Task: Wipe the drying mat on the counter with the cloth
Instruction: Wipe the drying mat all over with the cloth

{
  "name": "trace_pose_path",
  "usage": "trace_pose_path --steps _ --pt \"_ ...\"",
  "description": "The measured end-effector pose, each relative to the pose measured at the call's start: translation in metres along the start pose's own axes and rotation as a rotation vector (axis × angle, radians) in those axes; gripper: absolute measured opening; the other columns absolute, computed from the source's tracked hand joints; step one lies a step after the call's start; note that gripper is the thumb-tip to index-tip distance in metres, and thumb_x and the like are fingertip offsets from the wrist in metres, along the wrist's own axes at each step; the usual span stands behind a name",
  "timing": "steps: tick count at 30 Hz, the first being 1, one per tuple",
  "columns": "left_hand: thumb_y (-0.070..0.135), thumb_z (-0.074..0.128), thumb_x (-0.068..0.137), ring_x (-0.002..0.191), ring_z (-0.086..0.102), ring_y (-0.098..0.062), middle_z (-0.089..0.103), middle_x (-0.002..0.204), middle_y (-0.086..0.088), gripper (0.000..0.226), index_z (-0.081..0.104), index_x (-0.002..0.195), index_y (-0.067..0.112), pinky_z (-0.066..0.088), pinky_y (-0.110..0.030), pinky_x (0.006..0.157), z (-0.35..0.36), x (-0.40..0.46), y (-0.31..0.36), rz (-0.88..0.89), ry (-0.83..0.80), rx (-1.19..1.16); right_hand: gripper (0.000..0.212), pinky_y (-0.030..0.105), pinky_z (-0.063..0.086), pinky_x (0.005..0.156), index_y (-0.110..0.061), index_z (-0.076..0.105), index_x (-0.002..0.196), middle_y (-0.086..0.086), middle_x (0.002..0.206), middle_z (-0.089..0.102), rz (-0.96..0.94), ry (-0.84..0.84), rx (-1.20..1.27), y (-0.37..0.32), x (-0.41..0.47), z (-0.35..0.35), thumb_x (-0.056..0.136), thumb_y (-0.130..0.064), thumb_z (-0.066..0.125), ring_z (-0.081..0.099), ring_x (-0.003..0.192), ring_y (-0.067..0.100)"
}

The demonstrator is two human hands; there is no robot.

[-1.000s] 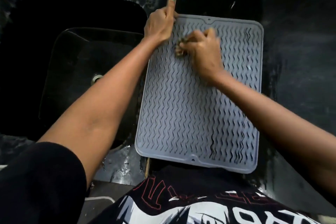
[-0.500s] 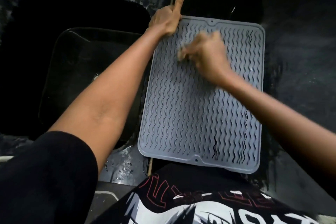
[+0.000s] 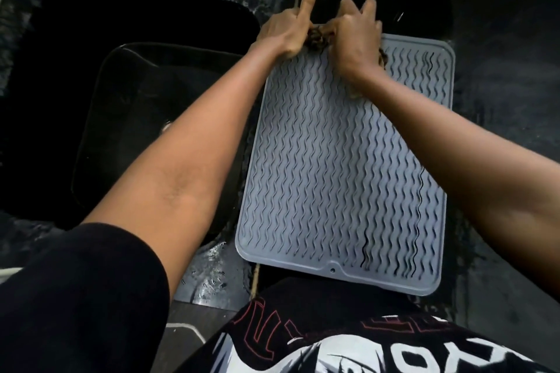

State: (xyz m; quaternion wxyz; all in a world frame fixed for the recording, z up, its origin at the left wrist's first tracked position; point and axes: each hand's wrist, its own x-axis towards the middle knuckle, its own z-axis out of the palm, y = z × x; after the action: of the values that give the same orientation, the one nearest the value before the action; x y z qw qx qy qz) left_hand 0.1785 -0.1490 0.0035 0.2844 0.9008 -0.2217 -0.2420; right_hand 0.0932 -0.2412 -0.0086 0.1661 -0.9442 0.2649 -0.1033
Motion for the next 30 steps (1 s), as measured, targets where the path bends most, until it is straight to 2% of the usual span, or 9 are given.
trace_pose_path --steps 3,6,8,11,14,17,21,24,30 --pt "0.053 0.010 0.100 0.115 0.056 -0.023 0.062 0.127 -0.005 0.064 0.062 0.123 0.023 0.042 -0.038 0.099 -0.003 0.002 -0.001 -0.002 -0.027 0.013 0.019 0.044 0.043 0.098 -0.011 0.063 0.103 0.009 0.121 0.052 0.015 -0.064 0.135 0.002 0.007 -0.011 0.084 -0.007 0.059 0.044 0.118 0.028" --pt "0.047 0.041 0.095 0.116 0.055 -0.023 0.059 0.128 -0.004 0.042 0.056 0.125 0.022 0.043 -0.033 0.095 -0.006 0.002 -0.001 0.024 -0.095 0.108 0.013 0.019 0.054 0.073 -0.017 0.065 0.094 0.002 0.101 0.065 0.197 -0.215 0.529 0.011 0.023 -0.044 0.088 -0.010 0.057 0.061 0.088 0.007" --pt "0.051 0.061 0.083 0.105 0.056 -0.018 0.060 0.116 0.002 0.046 0.056 0.119 0.023 0.042 -0.030 0.085 -0.007 0.000 -0.001 0.056 -0.127 0.154 0.014 0.025 0.056 0.077 -0.021 0.064 0.084 0.000 0.091 0.064 0.308 -0.148 0.643 0.020 0.026 -0.063 0.088 -0.010 0.056 0.064 0.087 0.011" --pt "0.056 0.075 0.069 0.096 0.053 -0.014 0.054 0.107 0.007 0.060 0.052 0.115 0.025 0.041 -0.030 0.079 -0.004 0.000 0.001 0.099 -0.126 0.220 0.015 0.030 0.058 0.074 -0.017 0.068 0.097 0.000 0.090 0.068 0.337 -0.098 0.695 0.030 0.010 -0.069 0.087 -0.012 0.059 0.066 0.084 0.011" --pt "0.051 0.074 0.073 0.095 0.054 -0.014 0.055 0.107 0.007 0.049 0.053 0.110 0.027 0.041 -0.029 0.076 -0.002 0.005 0.001 0.098 -0.091 0.239 0.019 0.023 0.054 0.079 -0.020 0.070 0.102 -0.006 0.094 0.068 0.183 -0.127 0.561 0.028 -0.017 -0.055 0.086 -0.014 0.063 0.064 0.086 0.007" --pt "0.037 0.067 0.084 0.102 0.058 -0.017 0.060 0.111 0.005 0.023 0.051 0.098 0.033 0.042 -0.028 0.076 -0.002 0.009 0.002 0.087 -0.037 0.233 0.023 0.032 0.044 0.089 -0.017 0.068 0.109 0.002 0.109 0.059 -0.023 -0.088 0.274 0.022 -0.032 -0.028 0.087 -0.016 0.060 0.050 0.105 0.022" --pt "0.034 0.066 0.086 0.106 0.059 -0.017 0.062 0.116 0.003 0.018 0.050 0.094 0.033 0.042 -0.028 0.078 -0.002 0.008 0.005 0.067 -0.024 0.222 0.034 0.044 0.037 0.093 -0.016 0.060 0.121 0.008 0.128 0.053 -0.149 -0.096 -0.054 0.018 -0.040 -0.007 0.088 -0.008 0.054 0.040 0.117 0.037" --pt "0.040 0.068 0.084 0.103 0.058 -0.015 0.062 0.108 0.006 0.021 0.050 0.092 0.033 0.042 -0.028 0.076 0.000 0.007 0.005 0.053 0.007 0.198 0.041 0.050 0.038 0.093 -0.013 0.061 0.119 0.010 0.127 0.054 -0.179 -0.156 -0.120 0.013 -0.048 -0.010 0.081 0.001 0.058 0.038 0.118 0.042" --pt "0.047 0.070 0.079 0.095 0.053 -0.011 0.057 0.098 0.012 0.027 0.050 0.091 0.033 0.039 -0.027 0.078 0.003 0.006 0.005 0.039 0.028 0.166 0.034 0.043 0.041 0.075 -0.012 0.064 0.115 0.007 0.115 0.057 -0.303 -0.280 -0.046 -0.006 -0.144 -0.031 0.085 0.000 0.055 0.040 0.100 0.032"
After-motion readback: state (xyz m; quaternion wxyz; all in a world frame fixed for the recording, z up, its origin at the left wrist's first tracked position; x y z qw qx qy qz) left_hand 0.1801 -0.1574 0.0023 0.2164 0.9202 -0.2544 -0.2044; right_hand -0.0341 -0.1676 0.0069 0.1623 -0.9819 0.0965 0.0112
